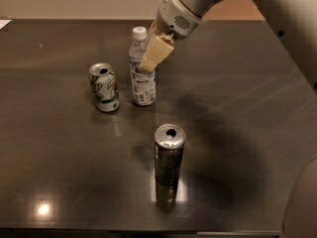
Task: Move blue plastic bottle near 7up can
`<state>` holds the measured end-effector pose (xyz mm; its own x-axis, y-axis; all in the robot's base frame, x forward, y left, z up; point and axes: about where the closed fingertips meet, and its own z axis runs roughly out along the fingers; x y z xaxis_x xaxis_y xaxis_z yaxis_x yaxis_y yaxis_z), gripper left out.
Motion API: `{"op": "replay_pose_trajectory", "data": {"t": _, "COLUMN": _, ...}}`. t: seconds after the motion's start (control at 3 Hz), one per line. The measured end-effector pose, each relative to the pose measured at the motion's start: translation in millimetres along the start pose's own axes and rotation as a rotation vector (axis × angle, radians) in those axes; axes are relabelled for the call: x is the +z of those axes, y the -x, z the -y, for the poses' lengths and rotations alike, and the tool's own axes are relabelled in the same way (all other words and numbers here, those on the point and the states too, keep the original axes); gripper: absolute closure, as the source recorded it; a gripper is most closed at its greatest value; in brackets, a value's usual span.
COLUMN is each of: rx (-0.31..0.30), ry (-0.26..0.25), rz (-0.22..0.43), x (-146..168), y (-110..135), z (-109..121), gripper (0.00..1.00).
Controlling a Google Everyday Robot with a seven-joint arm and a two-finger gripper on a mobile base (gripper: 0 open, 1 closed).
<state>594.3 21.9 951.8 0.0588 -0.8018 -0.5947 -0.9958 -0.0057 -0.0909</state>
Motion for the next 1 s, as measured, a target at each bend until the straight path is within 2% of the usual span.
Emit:
{"op": "replay_pose_trajectory", "data": {"t": 0.33, "rx": -0.040, "ry": 0.013, "rz": 0.011, "x": 5.1, "y": 7.6, "z": -12.3, "gripper": 1.00}}
{"op": "replay_pose_trajectory", "data": {"t": 1.0, "rx": -0.075, "ry": 0.014, "rz": 0.013, "x": 9.9, "y": 13.0, "z": -22.3, "gripper": 0.59}}
